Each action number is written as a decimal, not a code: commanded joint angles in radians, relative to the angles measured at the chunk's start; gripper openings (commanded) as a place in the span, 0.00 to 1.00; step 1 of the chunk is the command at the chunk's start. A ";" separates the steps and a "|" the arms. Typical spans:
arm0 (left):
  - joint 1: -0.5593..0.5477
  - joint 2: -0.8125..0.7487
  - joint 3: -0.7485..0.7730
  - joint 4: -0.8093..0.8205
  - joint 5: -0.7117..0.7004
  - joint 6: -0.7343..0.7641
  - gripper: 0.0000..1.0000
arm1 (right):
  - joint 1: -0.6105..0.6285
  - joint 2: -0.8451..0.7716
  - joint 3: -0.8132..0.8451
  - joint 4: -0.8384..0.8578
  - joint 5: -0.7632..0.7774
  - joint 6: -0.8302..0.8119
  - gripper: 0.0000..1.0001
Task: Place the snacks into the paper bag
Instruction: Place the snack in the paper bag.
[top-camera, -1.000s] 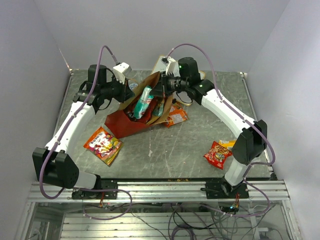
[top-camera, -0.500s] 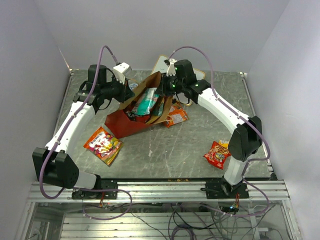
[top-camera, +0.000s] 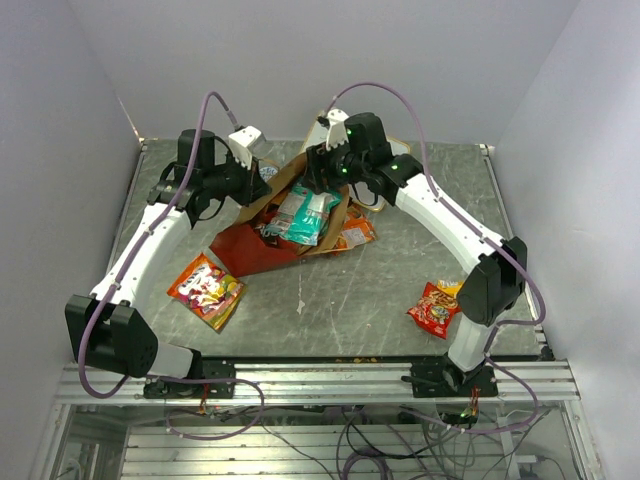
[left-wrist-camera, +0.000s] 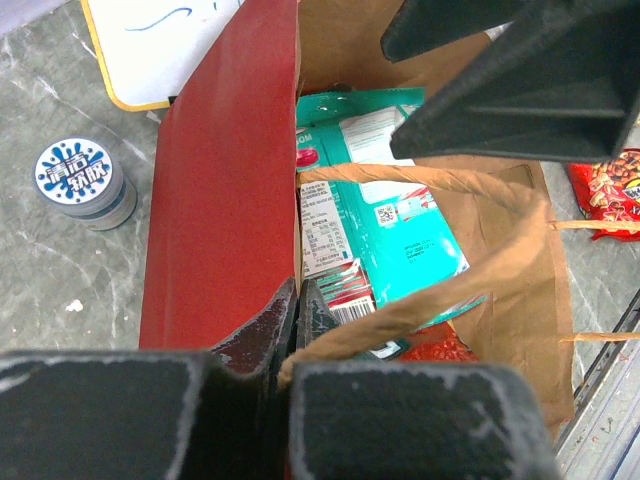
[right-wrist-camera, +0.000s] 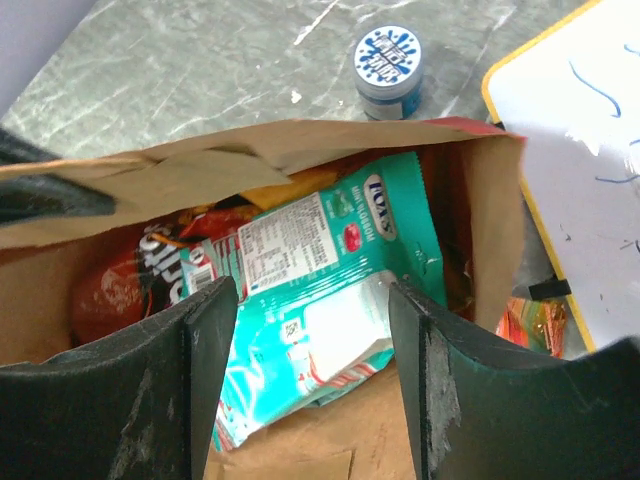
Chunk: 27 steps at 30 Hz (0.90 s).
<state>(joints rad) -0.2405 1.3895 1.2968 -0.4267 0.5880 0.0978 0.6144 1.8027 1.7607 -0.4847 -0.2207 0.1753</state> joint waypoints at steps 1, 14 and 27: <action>-0.006 -0.020 0.015 0.064 0.027 0.017 0.07 | 0.028 -0.051 0.014 -0.026 -0.027 -0.169 0.62; -0.007 -0.026 0.005 0.054 -0.051 -0.023 0.07 | 0.070 -0.019 -0.088 -0.092 -0.090 -0.402 0.37; -0.006 -0.024 -0.004 0.056 -0.094 -0.040 0.07 | 0.095 0.106 -0.057 -0.115 -0.061 -0.428 0.30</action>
<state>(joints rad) -0.2413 1.3891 1.2968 -0.4236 0.5312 0.0654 0.7082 1.8759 1.6665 -0.5751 -0.2806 -0.2230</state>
